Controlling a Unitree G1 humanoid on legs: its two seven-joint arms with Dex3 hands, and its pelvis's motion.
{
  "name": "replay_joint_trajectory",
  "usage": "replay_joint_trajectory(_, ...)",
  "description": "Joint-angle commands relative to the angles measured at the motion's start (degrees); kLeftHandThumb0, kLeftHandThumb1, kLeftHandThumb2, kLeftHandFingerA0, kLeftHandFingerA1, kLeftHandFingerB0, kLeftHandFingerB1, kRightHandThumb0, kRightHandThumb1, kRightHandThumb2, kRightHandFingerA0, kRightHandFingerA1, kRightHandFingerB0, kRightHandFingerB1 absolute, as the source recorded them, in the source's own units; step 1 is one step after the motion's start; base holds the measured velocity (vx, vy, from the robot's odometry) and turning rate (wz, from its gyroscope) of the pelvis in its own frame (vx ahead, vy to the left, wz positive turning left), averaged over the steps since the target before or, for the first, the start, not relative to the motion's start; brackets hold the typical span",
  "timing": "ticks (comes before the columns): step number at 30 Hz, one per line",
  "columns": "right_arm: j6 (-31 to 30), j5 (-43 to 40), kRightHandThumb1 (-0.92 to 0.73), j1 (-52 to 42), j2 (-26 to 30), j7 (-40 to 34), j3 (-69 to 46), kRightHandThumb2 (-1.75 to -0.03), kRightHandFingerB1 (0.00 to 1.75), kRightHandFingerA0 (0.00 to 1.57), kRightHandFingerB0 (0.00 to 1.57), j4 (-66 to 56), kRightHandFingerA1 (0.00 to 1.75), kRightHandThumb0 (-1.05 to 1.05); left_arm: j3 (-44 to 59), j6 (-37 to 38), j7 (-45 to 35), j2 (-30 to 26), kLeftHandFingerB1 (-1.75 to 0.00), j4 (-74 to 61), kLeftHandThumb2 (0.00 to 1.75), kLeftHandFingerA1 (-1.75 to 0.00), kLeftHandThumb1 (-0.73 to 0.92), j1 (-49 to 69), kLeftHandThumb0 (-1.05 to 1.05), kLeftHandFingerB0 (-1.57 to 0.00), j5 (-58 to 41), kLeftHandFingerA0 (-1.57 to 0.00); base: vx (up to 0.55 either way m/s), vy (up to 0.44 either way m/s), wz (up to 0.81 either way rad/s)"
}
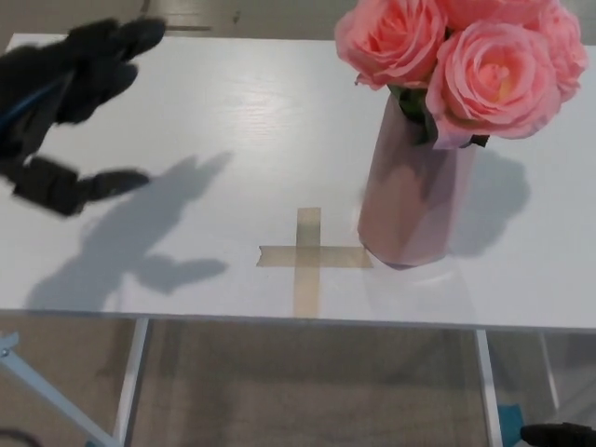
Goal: Use the left hand to pick up the rose and then lift and insert it into the pink vase.
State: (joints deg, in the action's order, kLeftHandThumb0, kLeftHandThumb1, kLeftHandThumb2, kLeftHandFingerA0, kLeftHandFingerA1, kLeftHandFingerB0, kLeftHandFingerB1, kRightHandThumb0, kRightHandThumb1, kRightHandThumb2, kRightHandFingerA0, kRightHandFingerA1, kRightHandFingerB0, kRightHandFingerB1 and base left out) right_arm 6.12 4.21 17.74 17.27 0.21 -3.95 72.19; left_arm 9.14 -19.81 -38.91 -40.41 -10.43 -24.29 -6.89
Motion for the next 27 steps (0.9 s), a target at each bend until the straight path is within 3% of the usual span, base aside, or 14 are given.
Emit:
replay_joint_trajectory(1,0.87,0.78,-0.56,-2.84,0.58,-1.68,0.12,-0.56,0.44,0.61,0.57,0.86,0.48,-0.27,11.70,7.80,1.58,6.50,-0.49,-15.48,0.81,-0.50,0.20,23.42,-0.26,-0.09,-4.51,-0.11,0.00,0.000,0.00)
replay_joint_trajectory(10,0.91,0.99,-0.57,-5.28,-0.14,-3.32,0.45,-0.56,0.44,0.63,0.58,1.46,0.48,-0.26,21.96,18.45,-4.31,15.37,-0.50,-20.70,0.84,-0.51,0.25,48.31,-0.26,-0.09,-8.99,-0.12,0.00,0.000,0.00)
replay_joint_trajectory(17,0.62,0.76,-0.57,-5.29,-0.33,-3.10,0.38,-0.57,0.44,0.64,0.57,1.96,0.48,-0.27,24.60,26.87,-7.51,22.91,-0.49,-16.22,0.86,-0.51,0.29,62.43,-0.27,-0.07,-11.89,-0.10,0.00,0.000,0.00)
replay_joint_trajectory(22,0.47,0.93,-0.58,-5.54,-0.51,-2.83,0.69,-0.57,0.44,0.64,0.56,2.15,0.48,-0.27,23.97,30.63,-7.06,26.07,-0.49,-10.17,0.89,-0.50,0.34,67.14,-0.27,-0.06,-10.49,-0.07,0.00,0.000,0.00)
replay_joint_trajectory(27,-0.10,1.25,-0.59,-4.25,-0.37,-2.94,1.18,-0.57,0.43,0.63,0.56,2.42,0.48,-0.27,20.06,34.81,-1.27,25.46,-0.49,3.88,0.89,-0.49,0.35,64.04,-0.27,-0.06,-1.90,-0.07,0.00,0.000,0.00)
